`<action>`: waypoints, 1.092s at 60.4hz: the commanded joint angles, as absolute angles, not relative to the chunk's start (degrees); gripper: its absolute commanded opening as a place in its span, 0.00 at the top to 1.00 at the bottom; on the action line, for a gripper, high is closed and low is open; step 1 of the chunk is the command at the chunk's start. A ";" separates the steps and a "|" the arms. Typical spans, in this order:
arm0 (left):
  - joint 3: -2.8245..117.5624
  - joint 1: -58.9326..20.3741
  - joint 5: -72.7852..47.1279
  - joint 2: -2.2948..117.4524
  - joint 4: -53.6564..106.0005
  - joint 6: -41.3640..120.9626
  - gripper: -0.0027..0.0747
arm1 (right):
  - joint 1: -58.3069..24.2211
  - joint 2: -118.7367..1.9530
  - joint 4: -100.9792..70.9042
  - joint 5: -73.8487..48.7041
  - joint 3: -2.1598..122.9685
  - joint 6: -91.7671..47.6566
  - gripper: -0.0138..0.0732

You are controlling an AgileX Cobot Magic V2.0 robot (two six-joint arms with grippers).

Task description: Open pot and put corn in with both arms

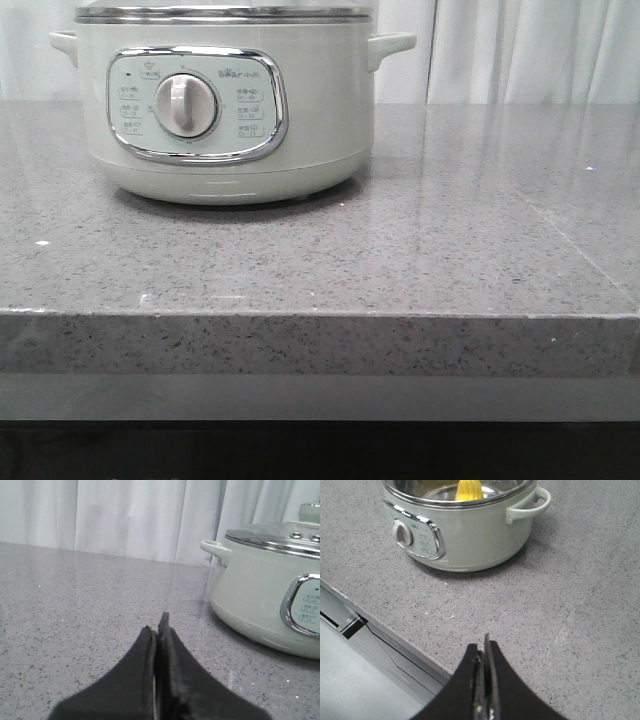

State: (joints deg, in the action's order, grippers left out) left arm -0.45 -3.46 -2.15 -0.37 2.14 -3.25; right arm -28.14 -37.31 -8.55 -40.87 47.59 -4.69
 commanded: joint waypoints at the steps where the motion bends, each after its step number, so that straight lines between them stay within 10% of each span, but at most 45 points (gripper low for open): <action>1: -1.04 -3.38 3.14 -1.38 2.17 -3.63 0.99 | -27.74 -37.32 -8.44 -37.04 49.07 -4.81 0.98; 46: -1.04 -3.38 3.04 -1.28 2.17 -3.63 0.99 | -27.53 -36.31 -8.36 -36.78 48.66 -4.81 0.98; 66: -1.04 -3.38 3.04 -1.28 2.17 -3.63 0.99 | -10.33 -18.75 -7.87 -20.34 31.82 -4.87 0.98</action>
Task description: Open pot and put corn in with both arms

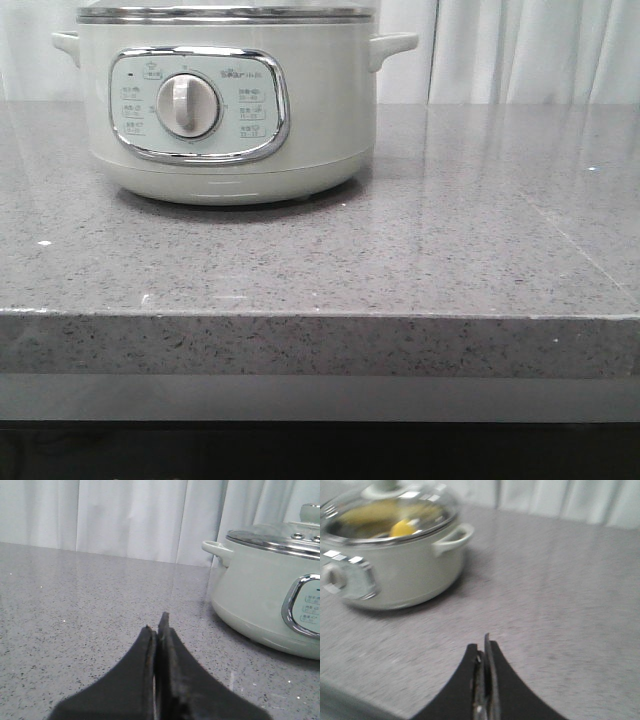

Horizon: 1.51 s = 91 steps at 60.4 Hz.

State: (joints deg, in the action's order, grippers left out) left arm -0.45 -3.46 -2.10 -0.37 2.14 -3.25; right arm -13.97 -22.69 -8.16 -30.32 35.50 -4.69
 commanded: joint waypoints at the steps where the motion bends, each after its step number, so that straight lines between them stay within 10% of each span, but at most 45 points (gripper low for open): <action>1: -1.04 -3.38 3.04 -1.28 2.17 -3.63 0.99 | -9.84 -17.94 -7.87 -19.42 30.78 -4.87 0.98; 37: -1.04 -3.38 3.04 -1.28 2.17 -3.63 0.99 | -6.84 1.81 -7.93 -1.31 -1.00 -4.82 0.98; 91: -1.04 -3.38 3.04 -1.28 2.17 -3.63 0.99 | -4.15 1.81 -2.38 3.52 -0.96 1.47 0.98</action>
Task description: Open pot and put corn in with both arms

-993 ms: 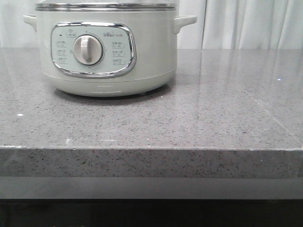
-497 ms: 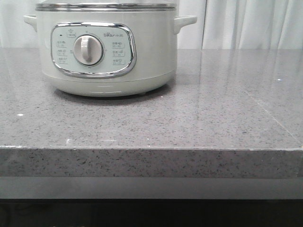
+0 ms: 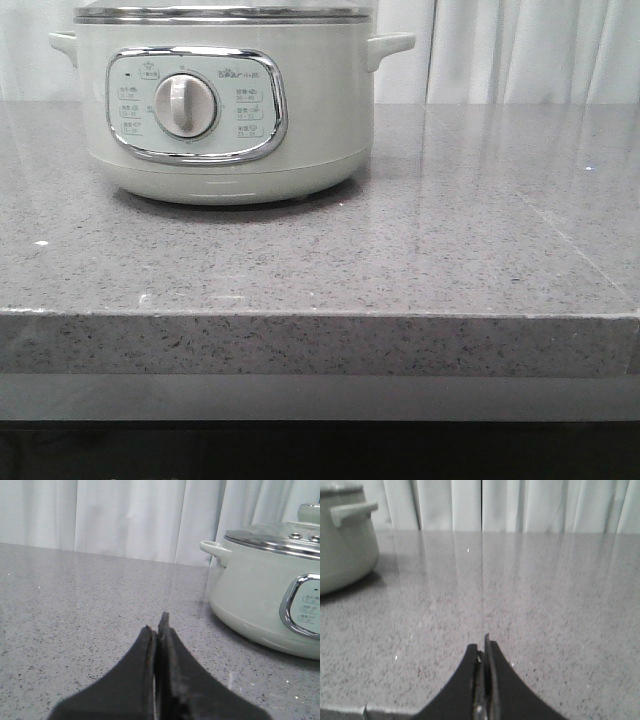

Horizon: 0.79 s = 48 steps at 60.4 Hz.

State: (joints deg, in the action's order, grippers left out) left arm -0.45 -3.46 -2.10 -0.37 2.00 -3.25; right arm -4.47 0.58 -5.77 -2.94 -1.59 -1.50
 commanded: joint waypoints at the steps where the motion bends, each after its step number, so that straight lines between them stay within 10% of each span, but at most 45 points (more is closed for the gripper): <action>1: -1.04 -3.38 3.04 -1.28 2.17 -3.63 0.99 | -4.15 1.81 -1.36 3.75 -0.96 2.29 0.98; 48: -1.04 -3.38 3.04 -1.28 2.17 -3.63 0.99 | -1.97 1.81 0.87 5.64 -0.96 4.05 0.98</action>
